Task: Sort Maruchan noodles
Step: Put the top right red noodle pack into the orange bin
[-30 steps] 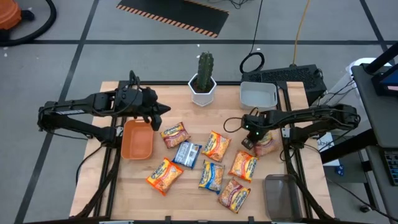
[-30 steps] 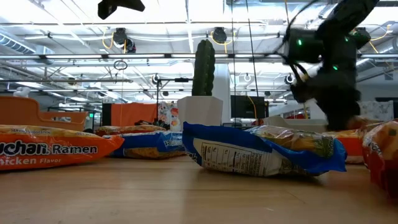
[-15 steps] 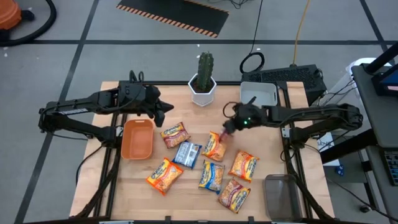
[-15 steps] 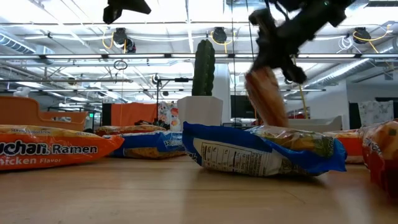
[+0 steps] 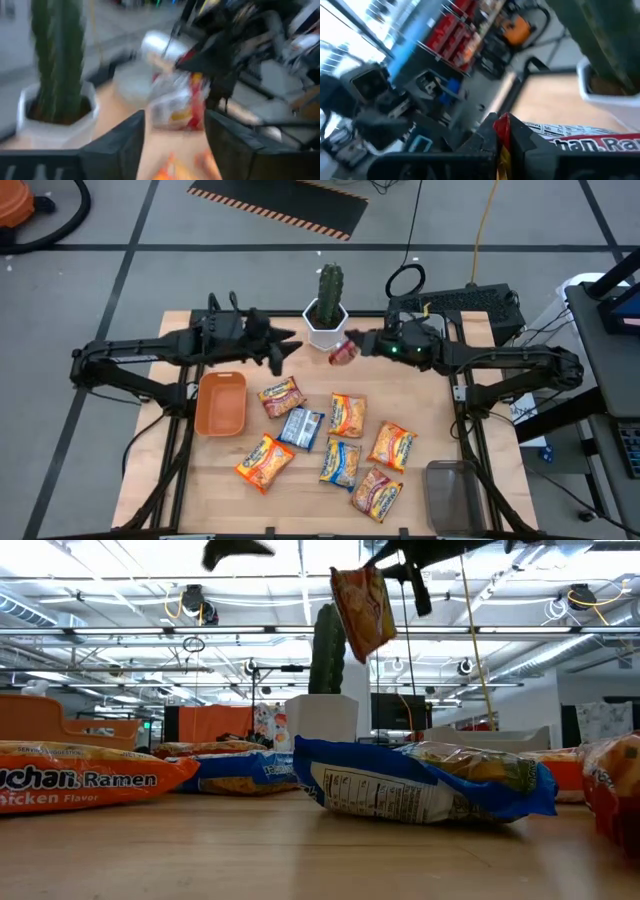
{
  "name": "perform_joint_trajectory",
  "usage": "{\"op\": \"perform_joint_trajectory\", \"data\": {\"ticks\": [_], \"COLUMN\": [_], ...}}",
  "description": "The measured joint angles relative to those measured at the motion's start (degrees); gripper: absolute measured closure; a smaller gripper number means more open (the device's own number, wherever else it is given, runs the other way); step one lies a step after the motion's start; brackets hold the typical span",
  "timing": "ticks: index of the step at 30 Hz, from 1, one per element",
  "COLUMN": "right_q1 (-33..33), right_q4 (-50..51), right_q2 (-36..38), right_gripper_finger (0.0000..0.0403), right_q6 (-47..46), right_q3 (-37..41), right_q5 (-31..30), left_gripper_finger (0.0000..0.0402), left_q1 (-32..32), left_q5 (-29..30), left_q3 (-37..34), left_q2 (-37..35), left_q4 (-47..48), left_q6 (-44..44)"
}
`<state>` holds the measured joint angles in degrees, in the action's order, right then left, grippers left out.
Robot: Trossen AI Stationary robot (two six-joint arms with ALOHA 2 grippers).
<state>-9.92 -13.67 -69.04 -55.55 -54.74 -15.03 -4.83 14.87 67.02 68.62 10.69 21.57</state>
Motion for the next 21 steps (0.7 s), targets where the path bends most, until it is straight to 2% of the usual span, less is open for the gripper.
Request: {"op": "perform_joint_trajectory", "data": {"ticks": [5, 8, 11, 16, 21], "right_q1": [-3.1, -5.2, -7.5, -10.0, -11.9], "right_q4": [-6.6, -8.9, -11.7, -10.9, -10.8], "right_q2": [0.0, 0.0, 0.1, 0.0, -0.3], "right_gripper_finger": [0.0403, 0.0403, 0.0403, 0.0403, 0.0403], "right_q6": [1.1, 0.2, -0.5, -0.7, 0.2], "right_q3": [0.0, 0.0, 0.0, 0.0, 0.0], "right_q5": [0.1, 1.5, 6.4, 13.5, 20.1], "left_gripper_finger": [0.0126, 0.0100, 0.0085, 0.0082, 0.0082], "left_q1": [2.7, 3.6, 3.8, 3.4, 3.9], "left_q5": [6.1, 10.8, 15.2, 15.5, 19.4], "left_q3": [0.0, 0.0, 0.0, 0.0, 0.0], "left_q2": [6.2, 10.3, 13.5, 18.4, 21.2], "left_q4": [-15.7, -23.5, -26.4, -28.2, -28.5], "left_q6": [-12.4, -14.2, -14.5, -14.4, -14.4]}}
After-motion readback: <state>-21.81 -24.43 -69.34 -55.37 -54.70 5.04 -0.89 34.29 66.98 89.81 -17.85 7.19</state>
